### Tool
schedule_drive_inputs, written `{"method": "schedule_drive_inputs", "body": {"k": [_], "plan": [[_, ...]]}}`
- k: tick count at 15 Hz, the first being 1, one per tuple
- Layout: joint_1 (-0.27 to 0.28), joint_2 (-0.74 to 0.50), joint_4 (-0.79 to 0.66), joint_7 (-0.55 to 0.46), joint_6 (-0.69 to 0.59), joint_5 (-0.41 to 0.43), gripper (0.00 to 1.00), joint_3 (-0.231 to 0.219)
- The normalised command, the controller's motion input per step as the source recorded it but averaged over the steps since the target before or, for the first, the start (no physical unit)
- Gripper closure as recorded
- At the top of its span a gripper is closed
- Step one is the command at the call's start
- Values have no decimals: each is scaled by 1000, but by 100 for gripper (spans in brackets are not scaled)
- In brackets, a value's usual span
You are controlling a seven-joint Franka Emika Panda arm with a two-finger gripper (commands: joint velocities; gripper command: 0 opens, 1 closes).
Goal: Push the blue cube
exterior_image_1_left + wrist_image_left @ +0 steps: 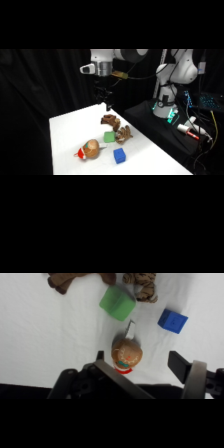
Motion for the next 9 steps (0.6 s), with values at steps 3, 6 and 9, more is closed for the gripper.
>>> {"method": "schedule_drive_inputs", "body": {"k": [3,6,9], "plan": [[1,-1,-21,10,30,19,0,31],[49,7,-82,58,122,30,0,71],[82,46,-92,95,214,19,0,92]]}}
